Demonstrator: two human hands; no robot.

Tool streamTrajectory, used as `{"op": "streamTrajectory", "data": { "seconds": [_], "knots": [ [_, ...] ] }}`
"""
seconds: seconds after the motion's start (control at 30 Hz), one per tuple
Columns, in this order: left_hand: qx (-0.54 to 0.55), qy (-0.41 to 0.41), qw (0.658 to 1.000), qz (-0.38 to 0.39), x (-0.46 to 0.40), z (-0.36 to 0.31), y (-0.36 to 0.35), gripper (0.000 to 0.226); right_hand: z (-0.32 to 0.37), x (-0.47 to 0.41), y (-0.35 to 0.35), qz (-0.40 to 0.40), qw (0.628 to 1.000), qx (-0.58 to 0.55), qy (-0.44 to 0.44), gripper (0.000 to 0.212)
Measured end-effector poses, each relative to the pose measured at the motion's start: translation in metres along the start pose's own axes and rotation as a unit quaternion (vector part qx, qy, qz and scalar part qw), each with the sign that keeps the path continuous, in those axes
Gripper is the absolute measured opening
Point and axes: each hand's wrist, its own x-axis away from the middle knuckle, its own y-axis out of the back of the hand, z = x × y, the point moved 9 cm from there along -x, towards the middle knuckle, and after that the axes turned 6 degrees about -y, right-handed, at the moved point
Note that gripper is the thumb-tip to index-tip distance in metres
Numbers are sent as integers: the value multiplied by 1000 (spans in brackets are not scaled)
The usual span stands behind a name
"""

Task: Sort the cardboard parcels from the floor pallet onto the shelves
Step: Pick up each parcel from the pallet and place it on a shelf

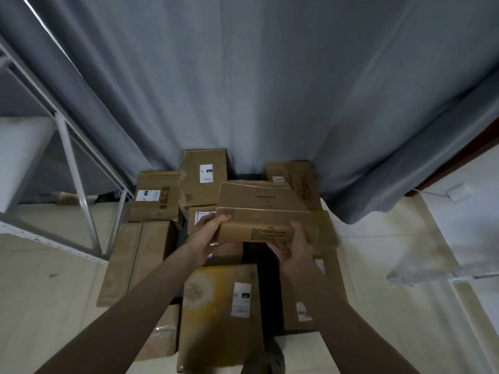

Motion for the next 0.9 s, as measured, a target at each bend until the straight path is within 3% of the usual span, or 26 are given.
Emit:
{"op": "streamTrajectory", "data": {
  "seconds": [0.27, 0.4, 0.6, 0.8, 0.9],
  "knots": [
    [39, -12, 994, -99, -155, 28, -45, 40, 60, -175, -28, -16, 1000, 22, 0, 65],
    [59, -3, 993, -102, -254, 67, -49, 39, 55, -284, -41, 3, 999, 38, -5, 70],
    [77, 3, 991, -113, -374, 118, -34, 40, 24, -428, -47, 32, 998, 58, -9, 51],
    [75, 0, 989, -125, -435, 145, -21, 41, 1, -500, -49, 29, 998, 56, -9, 61],
    [80, -7, 988, -132, -448, 144, -13, 42, -5, -514, -55, 24, 997, 70, -16, 51]
  ]
}}
